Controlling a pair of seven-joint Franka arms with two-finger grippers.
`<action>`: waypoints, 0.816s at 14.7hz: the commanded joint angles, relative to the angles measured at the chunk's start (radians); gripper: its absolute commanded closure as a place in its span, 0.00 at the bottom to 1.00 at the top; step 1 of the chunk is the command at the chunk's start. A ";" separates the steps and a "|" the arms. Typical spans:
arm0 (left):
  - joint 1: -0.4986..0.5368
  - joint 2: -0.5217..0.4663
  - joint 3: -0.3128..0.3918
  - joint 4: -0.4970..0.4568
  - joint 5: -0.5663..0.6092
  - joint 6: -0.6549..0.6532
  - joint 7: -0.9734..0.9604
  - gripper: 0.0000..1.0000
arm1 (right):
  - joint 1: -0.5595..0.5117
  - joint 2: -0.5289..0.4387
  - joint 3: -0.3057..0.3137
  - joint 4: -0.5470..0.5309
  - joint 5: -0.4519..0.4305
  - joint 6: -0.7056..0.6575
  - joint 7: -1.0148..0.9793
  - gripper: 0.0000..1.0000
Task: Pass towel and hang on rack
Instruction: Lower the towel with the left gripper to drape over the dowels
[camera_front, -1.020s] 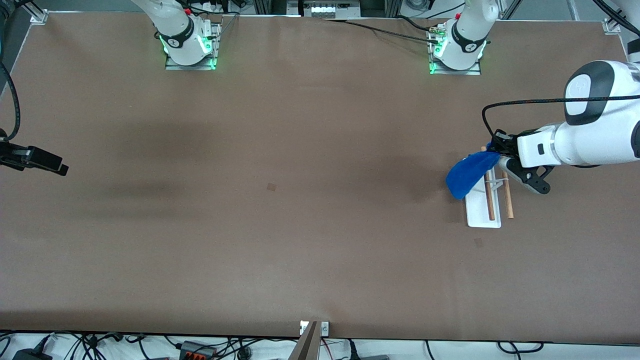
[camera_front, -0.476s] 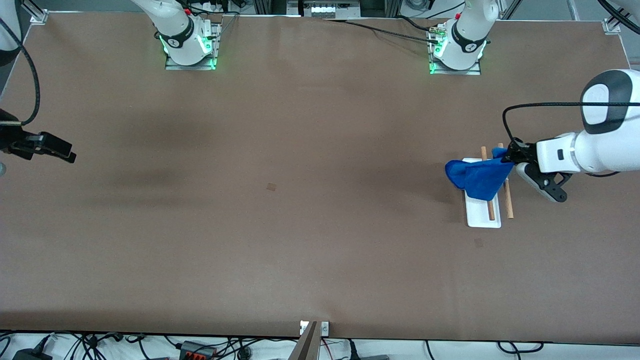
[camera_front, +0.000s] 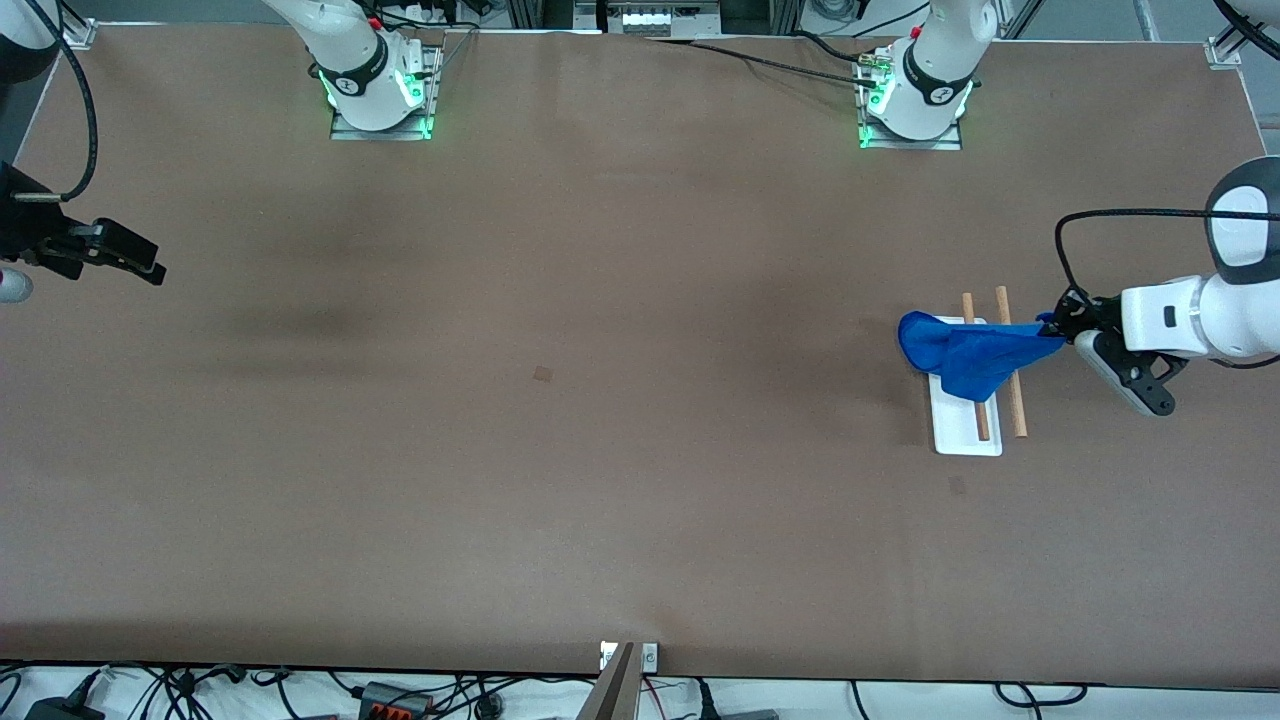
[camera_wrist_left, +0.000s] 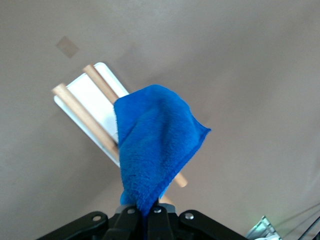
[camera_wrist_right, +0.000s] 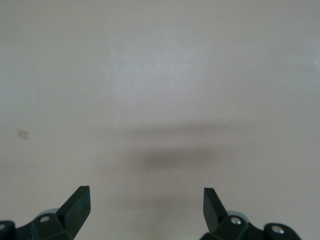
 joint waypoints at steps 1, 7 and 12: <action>0.040 0.049 -0.008 0.053 0.025 -0.005 0.078 0.99 | -0.012 -0.027 0.015 -0.025 -0.014 0.010 -0.012 0.00; 0.077 0.064 -0.008 -0.027 0.025 0.096 0.133 0.98 | -0.012 -0.030 0.015 -0.020 -0.012 -0.008 -0.009 0.00; 0.067 0.058 -0.026 -0.082 0.022 0.152 0.061 0.98 | -0.010 -0.033 0.018 -0.014 -0.012 -0.008 -0.013 0.00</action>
